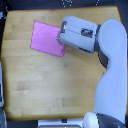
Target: Folding a cloth
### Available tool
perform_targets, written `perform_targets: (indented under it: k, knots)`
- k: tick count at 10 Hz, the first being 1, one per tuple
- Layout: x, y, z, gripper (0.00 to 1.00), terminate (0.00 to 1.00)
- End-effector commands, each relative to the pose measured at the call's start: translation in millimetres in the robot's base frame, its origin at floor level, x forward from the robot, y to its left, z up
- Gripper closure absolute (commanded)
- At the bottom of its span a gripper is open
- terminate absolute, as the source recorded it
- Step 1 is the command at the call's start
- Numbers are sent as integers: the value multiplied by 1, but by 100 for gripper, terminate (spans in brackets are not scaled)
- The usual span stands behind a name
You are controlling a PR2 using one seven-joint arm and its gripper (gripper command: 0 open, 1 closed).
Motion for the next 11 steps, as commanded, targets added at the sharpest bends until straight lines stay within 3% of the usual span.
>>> perform_targets:
  k: [1, 11]
  knots:
    - [5, 2, 2, 100, 0]
    - [15, 1, 3, 100, 0]
